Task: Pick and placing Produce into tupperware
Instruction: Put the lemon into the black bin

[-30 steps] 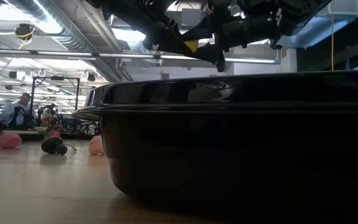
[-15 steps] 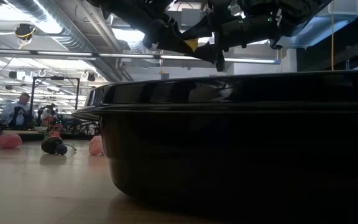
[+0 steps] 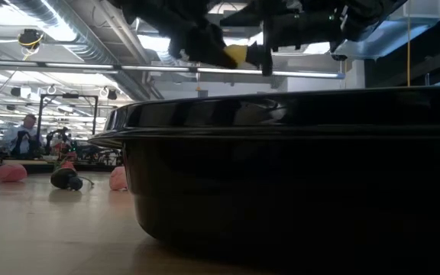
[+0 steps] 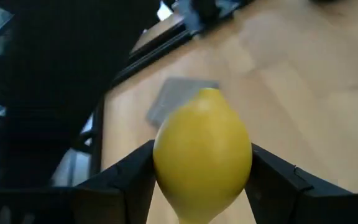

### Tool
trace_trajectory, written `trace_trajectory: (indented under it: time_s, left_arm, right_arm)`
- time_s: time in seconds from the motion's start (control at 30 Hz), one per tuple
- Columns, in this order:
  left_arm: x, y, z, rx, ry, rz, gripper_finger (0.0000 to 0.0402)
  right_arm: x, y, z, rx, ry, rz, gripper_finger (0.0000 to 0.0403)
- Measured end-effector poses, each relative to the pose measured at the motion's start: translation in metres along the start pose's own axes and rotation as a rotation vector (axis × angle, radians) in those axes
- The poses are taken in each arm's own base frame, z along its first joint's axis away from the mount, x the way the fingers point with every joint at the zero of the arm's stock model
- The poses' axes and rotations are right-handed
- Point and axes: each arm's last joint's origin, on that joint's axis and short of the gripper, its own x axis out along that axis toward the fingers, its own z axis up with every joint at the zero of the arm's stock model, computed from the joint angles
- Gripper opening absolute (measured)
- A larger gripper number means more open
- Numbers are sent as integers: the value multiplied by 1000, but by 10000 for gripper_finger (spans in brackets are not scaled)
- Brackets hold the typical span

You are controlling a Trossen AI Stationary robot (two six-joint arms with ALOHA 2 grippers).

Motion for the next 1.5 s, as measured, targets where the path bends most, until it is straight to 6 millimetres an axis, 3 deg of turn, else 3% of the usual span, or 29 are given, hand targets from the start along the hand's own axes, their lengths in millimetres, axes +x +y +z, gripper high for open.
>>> trace_trajectory:
  time_s: [0.1,1.17,1.33,1.5]
  left_arm:
    - [-3,2,7,8,-35,42,202]
    - [-5,0,16,120,63,267,197]
    - [-4,0,16,107,62,261,201]
    - [-5,0,16,106,59,259,200]
  right_arm:
    - [1,-3,-6,29,37,-16,323]
    - [1,2,-10,59,61,-3,305]
    - [1,2,-10,59,60,-8,277]
    - [1,1,-10,54,59,-15,213]
